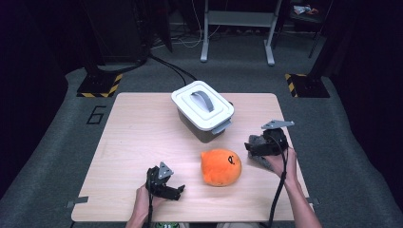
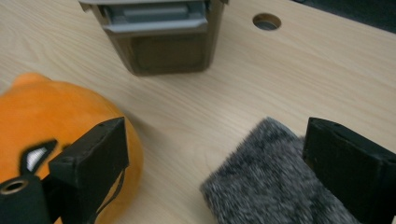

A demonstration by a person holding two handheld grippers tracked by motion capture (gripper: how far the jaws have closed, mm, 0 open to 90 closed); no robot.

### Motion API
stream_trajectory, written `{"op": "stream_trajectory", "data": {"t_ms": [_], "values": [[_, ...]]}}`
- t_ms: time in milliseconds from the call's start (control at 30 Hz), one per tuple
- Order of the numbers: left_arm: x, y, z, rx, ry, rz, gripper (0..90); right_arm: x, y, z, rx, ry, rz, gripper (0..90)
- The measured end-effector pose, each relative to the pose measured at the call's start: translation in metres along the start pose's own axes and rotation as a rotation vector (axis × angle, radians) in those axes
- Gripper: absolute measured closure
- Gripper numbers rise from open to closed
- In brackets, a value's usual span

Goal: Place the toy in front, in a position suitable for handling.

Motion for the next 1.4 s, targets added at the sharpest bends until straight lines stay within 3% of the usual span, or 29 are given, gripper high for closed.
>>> {"op": "stream_trajectory", "data": {"t_ms": [133, 200, 300, 367, 467, 533, 933, 1000, 1133, 1333, 1400], "values": [[0.001, 0.001, 0.002, -0.007, -0.005, 0.007, 0.0, 0.000, -0.016, 0.010, 0.028, -0.017, -0.008, 6.1], [-0.001, 0.003, 0.004, -0.001, -0.031, 0.006, 0.0, 0.001, -0.026, 0.015, 0.052, -0.020, -0.019, 6.2], [-0.004, 0.011, 0.008, -0.009, -0.038, 0.044, 0.0, 0.002, -0.033, 0.019, 0.060, -0.032, -0.023, 6.3], [-0.007, 0.017, 0.013, -0.016, -0.070, 0.064, 0.0, 0.005, -0.039, 0.021, 0.074, -0.031, -0.032, 6.3], [-0.010, 0.023, 0.021, 0.013, -0.079, 0.061, 0.2, 0.009, -0.045, 0.025, 0.084, -0.037, -0.043, 6.4], [-0.010, 0.026, 0.027, 0.010, -0.104, 0.070, 0.7, 0.015, -0.051, 0.028, 0.095, -0.035, -0.053, 6.7], [-0.022, 0.038, 0.040, 0.034, -0.143, 0.098, 1.3, 0.022, -0.062, 0.039, 0.132, -0.039, -0.075, 6.8], [-0.023, 0.041, 0.043, 0.041, -0.150, 0.103, 1.2, 0.024, -0.061, 0.042, 0.128, -0.059, -0.080, 6.8], [-0.022, 0.046, 0.047, 0.055, -0.151, 0.106, 1.2, 0.035, -0.063, 0.053, 0.155, -0.079, -0.104, 7.4], [-0.023, 0.053, 0.050, 0.063, -0.161, 0.116, 1.4, 0.055, -0.068, 0.065, 0.214, -0.071, -0.147, 7.7], [-0.023, 0.054, 0.052, 0.070, -0.169, 0.114, 1.6, 0.058, -0.068, 0.067, 0.210, -0.076, -0.155, 7.9]]}}
Point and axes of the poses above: each handheld gripper's, and its own axes: x roughly forward along the jaws, y roughly out of its top, z roughly to its right, the point moved 7 cm from there along x, roughly forward along the jaws, and after that the axes turned 15 degrees about -z, right-handed, at the moved point
